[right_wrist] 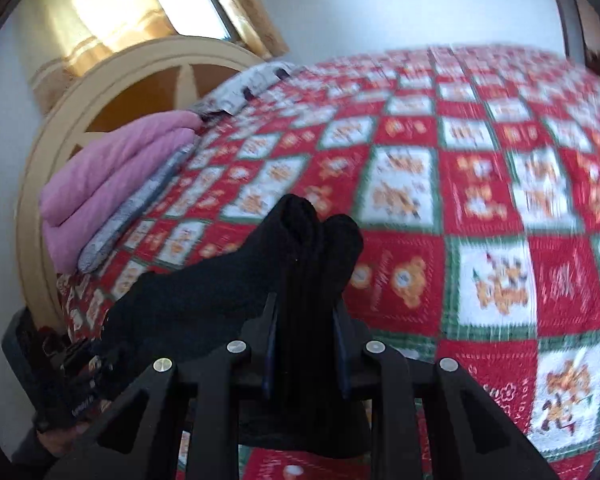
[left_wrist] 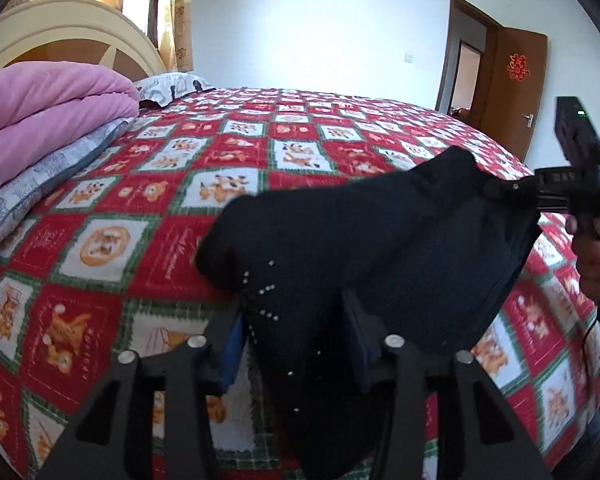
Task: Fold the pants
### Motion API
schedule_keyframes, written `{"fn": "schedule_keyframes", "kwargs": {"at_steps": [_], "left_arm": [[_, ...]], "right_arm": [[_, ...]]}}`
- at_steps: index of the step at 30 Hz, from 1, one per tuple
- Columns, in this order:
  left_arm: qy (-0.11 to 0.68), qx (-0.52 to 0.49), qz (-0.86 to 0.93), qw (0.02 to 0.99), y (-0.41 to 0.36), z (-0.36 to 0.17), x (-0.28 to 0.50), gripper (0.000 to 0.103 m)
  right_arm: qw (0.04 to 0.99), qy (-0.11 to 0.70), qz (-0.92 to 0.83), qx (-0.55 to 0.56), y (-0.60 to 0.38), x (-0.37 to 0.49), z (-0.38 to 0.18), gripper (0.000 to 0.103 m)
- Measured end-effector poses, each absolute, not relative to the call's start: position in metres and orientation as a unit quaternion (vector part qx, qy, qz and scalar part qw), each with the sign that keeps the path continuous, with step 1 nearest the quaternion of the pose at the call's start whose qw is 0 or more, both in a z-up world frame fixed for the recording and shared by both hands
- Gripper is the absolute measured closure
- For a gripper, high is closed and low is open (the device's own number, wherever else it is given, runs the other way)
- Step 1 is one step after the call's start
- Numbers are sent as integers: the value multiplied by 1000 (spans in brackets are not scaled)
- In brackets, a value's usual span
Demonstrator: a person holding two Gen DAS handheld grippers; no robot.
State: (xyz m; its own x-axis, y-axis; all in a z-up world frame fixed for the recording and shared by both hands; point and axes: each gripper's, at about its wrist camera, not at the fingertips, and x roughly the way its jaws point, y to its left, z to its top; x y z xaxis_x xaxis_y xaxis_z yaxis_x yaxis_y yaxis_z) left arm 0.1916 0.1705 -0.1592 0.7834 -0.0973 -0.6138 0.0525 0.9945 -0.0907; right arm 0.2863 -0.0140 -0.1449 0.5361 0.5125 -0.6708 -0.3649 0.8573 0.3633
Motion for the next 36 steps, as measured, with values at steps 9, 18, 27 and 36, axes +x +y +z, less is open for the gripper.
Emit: {"fn": "schedule_keyframes", "kwargs": {"at_steps": [9, 18, 27, 36], "left_arm": [[320, -50, -22, 946, 178, -164, 190, 29], [321, -59, 4, 945, 182, -167, 188, 13], [327, -66, 16, 943, 185, -168, 181, 4], [322, -30, 35, 946, 181, -151, 144, 1]], "right_arm": [[861, 441, 224, 119, -36, 298, -178, 68], [864, 447, 207, 102, -37, 298, -181, 59], [882, 431, 181, 66, -35, 290, -168, 59], [913, 381, 124, 74, -74, 259, -132, 57]]}}
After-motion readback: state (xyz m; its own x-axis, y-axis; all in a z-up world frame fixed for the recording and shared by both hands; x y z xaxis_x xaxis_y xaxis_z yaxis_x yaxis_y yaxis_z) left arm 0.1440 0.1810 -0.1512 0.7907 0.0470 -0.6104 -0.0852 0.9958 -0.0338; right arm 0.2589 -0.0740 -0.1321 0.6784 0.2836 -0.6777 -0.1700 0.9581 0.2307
